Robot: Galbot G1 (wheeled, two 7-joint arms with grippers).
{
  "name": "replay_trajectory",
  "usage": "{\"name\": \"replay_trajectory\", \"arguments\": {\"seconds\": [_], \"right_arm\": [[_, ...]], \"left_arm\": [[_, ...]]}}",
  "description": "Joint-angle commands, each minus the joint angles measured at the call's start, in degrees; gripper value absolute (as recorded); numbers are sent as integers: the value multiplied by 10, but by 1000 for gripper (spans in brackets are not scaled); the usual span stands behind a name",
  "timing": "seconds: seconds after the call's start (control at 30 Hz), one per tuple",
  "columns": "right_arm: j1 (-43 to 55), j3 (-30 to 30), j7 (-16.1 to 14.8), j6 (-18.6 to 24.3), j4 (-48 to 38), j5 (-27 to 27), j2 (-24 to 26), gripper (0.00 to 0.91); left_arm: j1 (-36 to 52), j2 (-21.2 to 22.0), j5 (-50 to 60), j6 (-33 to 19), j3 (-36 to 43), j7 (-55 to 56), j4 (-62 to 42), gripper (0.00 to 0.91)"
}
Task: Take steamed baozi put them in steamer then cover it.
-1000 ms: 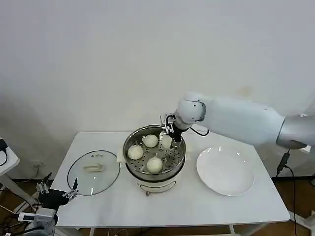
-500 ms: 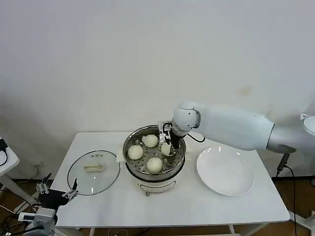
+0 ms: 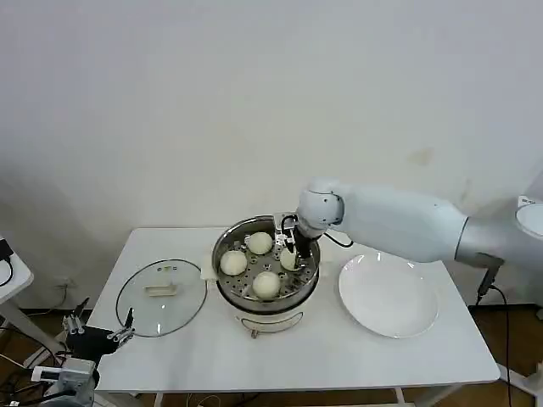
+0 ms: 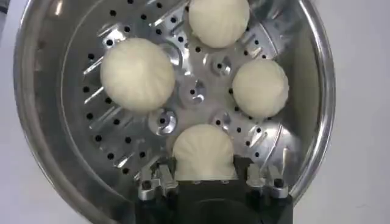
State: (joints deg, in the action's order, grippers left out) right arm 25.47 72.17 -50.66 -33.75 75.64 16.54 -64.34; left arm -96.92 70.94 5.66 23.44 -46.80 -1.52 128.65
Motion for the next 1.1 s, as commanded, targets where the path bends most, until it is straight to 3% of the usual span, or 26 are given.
{"name": "replay_trajectory", "arguments": {"seconds": [0.03, 0.27, 0.53, 0.67, 0.8, 0.87, 0.9, 1.1], "right_arm": [[-3, -6, 1, 5, -1, -3, -1, 907], [17, -12, 5, 6, 18, 13, 16, 907], [24, -84, 9, 12, 79, 10, 87, 907], [7, -124, 40, 16, 117, 17, 129, 907], [-47, -196, 144, 18, 187, 32, 189, 907], [-100, -250, 182, 23, 217, 30, 220, 907], [-117, -273, 187, 28, 224, 25, 229, 907], [-378, -509, 304, 129, 277, -20, 285, 907]], "left_arm": [[0, 0, 0, 1, 1, 0, -1, 907], [4, -1, 0, 1, 1, 0, -3, 907], [9, -3, -6, 2, -1, 2, -3, 907], [14, 2, -14, -1, 1, 11, -5, 907], [15, 2, -24, -16, 1, 18, -8, 907], [18, 4, -28, -27, 0, 22, -12, 907], [21, 6, -38, -38, -2, 28, -15, 907], [32, 4, -85, -79, -9, 37, -26, 907]]}}
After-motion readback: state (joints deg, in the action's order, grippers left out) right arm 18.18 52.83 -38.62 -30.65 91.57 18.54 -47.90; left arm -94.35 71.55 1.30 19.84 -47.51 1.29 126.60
